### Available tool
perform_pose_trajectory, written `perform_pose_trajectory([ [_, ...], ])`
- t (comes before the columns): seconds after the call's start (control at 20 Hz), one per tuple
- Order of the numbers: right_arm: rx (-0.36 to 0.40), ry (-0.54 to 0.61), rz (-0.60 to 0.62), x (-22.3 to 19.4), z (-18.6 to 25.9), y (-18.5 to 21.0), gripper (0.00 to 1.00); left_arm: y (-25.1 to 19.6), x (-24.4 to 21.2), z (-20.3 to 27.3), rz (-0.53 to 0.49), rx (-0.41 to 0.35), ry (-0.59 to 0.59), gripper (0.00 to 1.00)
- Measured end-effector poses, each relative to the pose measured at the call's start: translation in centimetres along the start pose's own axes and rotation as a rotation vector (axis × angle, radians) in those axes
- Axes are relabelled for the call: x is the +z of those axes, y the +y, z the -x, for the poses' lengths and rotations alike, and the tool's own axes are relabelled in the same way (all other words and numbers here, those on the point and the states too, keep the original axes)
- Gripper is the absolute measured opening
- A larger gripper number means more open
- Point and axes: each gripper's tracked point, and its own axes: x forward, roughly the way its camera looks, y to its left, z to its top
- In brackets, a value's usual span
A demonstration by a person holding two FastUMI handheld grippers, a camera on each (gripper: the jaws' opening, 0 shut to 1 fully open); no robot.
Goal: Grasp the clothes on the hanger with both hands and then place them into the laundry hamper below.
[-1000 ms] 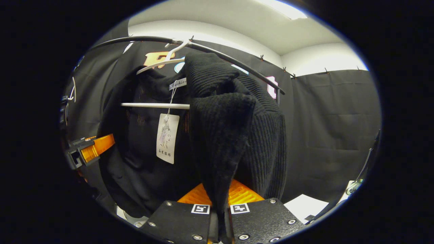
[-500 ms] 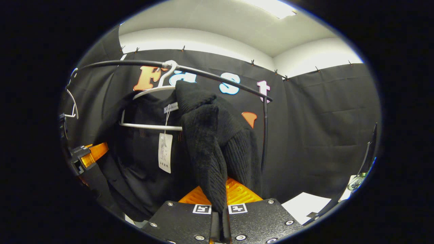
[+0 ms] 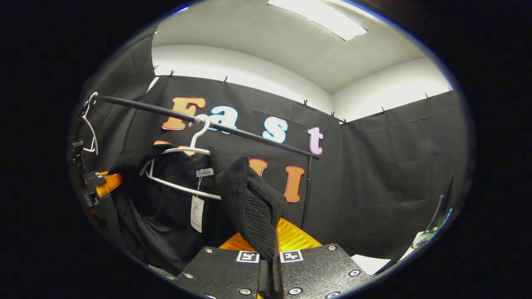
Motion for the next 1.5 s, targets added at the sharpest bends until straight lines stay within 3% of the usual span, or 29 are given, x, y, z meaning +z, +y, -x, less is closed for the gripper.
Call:
perform_pose_trajectory([
  [0.15,-0.015,-0.044,0.005,2.6,-0.4,-1.7,0.10,1.1,1.8,-0.9,-0.036,0.021,-0.031,0.07],
  [0.5,-0.076,-0.132,0.019,8.6,-3.1,-6.0,0.10,3.5,5.0,-3.7,-0.048,0.076,-0.070,0.07],
  [0.75,-0.115,-0.149,-0.019,9.9,-5.5,-9.5,0.10,4.5,5.3,-5.7,-0.046,0.107,-0.082,0.07],
  [1.1,-0.128,-0.113,-0.084,7.6,-10.2,-11.3,0.10,6.6,3.7,-10.0,-0.061,0.159,-0.058,0.07],
  [1.15,-0.124,-0.108,-0.085,7.0,-10.8,-11.2,0.04,7.1,3.0,-10.5,-0.056,0.168,-0.047,0.07],
  [1.5,-0.118,-0.015,-0.024,1.3,-12.5,-11.0,0.04,8.4,-4.3,-12.3,-0.035,0.186,0.113,0.07],
])
